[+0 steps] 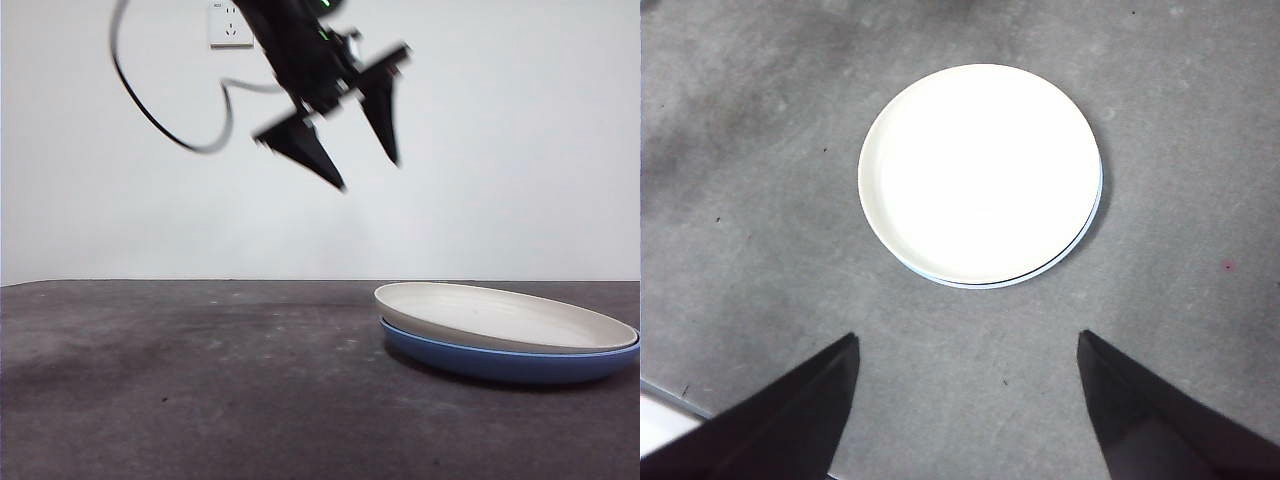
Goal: Pick up the white plate, put it on the blue plate, put it on desk
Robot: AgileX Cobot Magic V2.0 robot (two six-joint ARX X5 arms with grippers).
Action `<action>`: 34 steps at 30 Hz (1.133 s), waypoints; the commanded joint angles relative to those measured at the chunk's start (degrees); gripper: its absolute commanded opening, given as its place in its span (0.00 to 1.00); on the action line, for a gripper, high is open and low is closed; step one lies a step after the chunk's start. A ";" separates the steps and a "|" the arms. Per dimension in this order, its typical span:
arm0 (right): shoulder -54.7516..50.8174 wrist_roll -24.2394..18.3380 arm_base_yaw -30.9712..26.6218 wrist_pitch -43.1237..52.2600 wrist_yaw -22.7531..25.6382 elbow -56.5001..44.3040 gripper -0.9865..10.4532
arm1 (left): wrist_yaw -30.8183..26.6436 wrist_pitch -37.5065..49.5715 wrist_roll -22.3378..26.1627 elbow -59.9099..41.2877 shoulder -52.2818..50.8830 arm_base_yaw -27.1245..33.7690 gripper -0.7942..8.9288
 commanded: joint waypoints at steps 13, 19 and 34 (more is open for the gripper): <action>0.39 0.46 0.15 1.33 0.22 1.09 0.39 | -3.41 -18.67 9.51 0.76 -26.16 12.39 0.45; 0.39 0.42 0.15 1.36 0.22 1.09 0.39 | -0.94 -12.31 10.73 -25.00 -45.57 16.90 0.45; 3.13 2.05 0.15 0.87 -0.24 1.09 0.39 | 26.27 -5.38 17.64 -59.34 -66.55 13.62 0.43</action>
